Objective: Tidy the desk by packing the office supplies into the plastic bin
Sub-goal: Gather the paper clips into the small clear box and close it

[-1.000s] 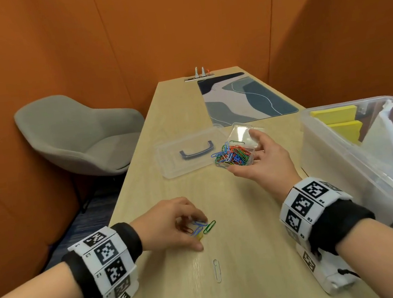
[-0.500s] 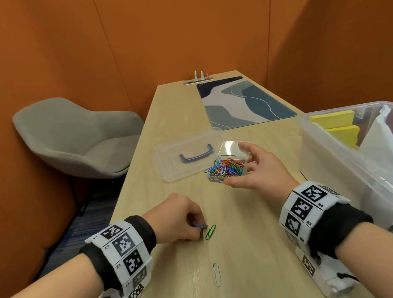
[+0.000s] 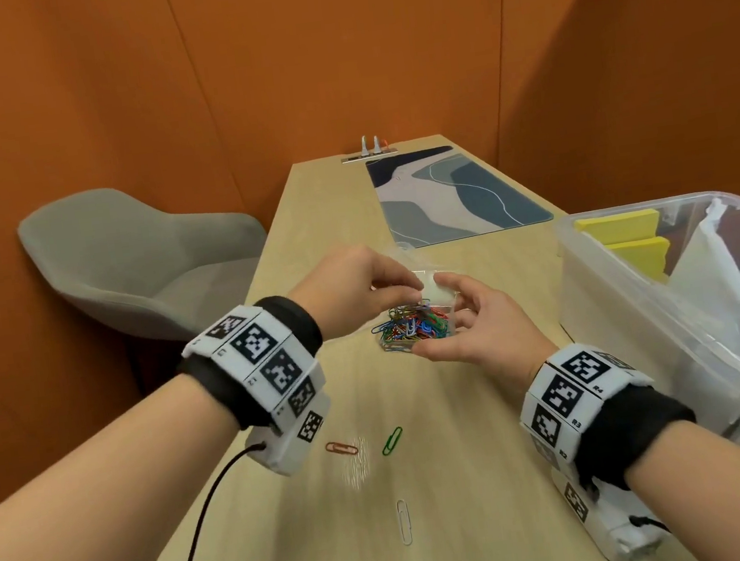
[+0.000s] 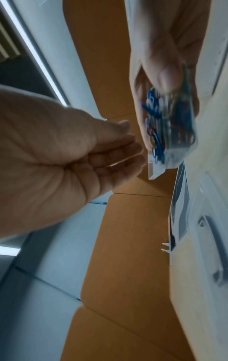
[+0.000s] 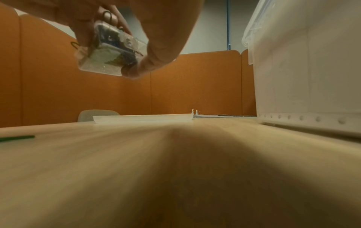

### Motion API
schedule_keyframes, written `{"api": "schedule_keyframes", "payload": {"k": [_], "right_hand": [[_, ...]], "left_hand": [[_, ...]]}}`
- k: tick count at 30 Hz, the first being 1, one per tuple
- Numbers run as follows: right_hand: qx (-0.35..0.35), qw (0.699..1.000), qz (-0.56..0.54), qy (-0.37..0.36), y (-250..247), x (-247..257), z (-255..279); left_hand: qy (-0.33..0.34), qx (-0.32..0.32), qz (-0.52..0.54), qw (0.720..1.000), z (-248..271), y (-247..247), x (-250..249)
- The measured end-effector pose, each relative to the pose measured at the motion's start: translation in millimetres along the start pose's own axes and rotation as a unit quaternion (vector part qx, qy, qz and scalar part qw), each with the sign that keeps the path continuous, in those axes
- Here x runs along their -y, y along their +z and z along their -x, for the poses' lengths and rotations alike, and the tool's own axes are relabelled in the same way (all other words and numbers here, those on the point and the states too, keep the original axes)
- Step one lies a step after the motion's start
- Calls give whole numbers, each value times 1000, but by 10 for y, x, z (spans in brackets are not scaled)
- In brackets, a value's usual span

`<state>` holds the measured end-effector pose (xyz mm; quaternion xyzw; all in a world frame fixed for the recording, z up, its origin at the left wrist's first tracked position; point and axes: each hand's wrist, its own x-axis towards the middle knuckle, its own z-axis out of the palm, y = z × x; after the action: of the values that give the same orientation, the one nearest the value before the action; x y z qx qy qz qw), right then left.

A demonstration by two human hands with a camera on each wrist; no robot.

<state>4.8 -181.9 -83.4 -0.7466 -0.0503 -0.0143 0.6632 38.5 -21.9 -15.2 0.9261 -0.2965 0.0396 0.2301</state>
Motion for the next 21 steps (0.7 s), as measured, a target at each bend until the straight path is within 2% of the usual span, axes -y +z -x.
{"api": "schedule_keyframes", "payload": {"k": [3,5,7,9,11,15,19,21], "right_hand": [[-11,1000,-6,-2,8,-8,-8],[-20,1000,-8,-4,10,-17,-13],[-23,1000,-1,-3,9,-15,-12],[-23,1000,7,-1,8,-11,-10],[-24,1000,10,0,12,-8,-9],[-29,999,18,-1,8,-9,-10],[-32,999,23,-3,12,-8,-11],[-32,999,23,-5,16,-11,-22]], "left_hand": [[-3,-47,49,998,140,-31,108],[-25,-35,35,998,297,-87,280],[-74,72,33,994,480,-72,459],[-107,193,11,975,648,41,579],[-110,235,6,966,757,197,617],[-103,192,27,976,748,403,572],[-132,139,33,981,646,524,458],[-103,138,17,985,626,588,353]]}}
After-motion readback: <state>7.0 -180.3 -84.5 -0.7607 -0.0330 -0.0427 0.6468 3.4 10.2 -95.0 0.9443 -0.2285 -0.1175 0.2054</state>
